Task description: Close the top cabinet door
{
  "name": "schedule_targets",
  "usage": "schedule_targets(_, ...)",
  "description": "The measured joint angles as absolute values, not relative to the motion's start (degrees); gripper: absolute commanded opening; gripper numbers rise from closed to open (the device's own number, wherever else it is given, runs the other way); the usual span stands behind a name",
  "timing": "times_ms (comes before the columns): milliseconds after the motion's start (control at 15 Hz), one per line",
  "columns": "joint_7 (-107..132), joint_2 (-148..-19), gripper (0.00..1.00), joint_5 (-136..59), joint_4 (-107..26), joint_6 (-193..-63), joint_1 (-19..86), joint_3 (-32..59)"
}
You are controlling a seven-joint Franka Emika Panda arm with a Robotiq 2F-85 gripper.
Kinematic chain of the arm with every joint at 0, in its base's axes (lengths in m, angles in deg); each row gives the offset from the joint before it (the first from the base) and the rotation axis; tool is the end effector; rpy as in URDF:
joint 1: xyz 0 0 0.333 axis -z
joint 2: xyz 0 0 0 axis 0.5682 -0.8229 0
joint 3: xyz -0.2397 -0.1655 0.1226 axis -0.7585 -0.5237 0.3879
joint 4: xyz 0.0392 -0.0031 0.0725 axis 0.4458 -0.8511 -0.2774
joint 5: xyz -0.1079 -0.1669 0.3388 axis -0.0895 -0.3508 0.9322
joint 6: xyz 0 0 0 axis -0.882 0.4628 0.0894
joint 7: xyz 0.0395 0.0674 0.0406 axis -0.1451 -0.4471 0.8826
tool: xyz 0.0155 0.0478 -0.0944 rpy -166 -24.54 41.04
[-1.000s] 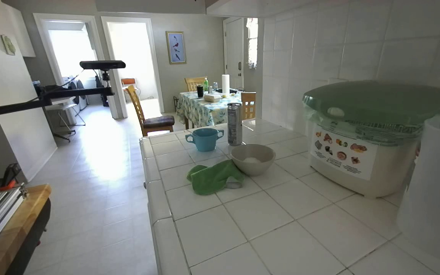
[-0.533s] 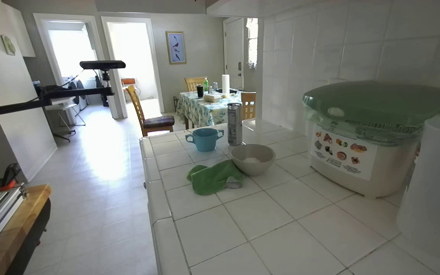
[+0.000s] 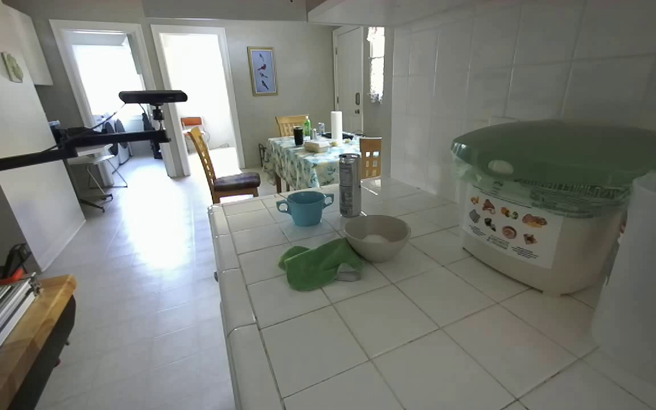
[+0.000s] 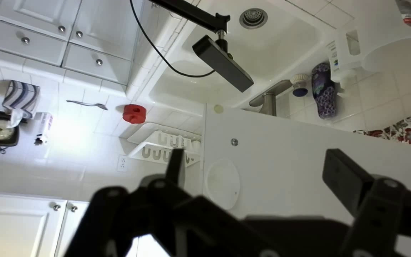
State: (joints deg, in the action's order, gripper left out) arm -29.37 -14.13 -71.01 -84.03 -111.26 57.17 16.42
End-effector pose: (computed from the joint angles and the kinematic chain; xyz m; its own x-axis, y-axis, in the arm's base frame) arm 0.2625 -0.1514 0.6887 0.3177 -0.5856 0.7457 -0.8948 -0.4454 0.0313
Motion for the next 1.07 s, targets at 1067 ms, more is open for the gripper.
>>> schedule_targets(1067, -9.7, -10.6, 1.0, -71.0, -90.5, -130.8, 61.4, 7.9)
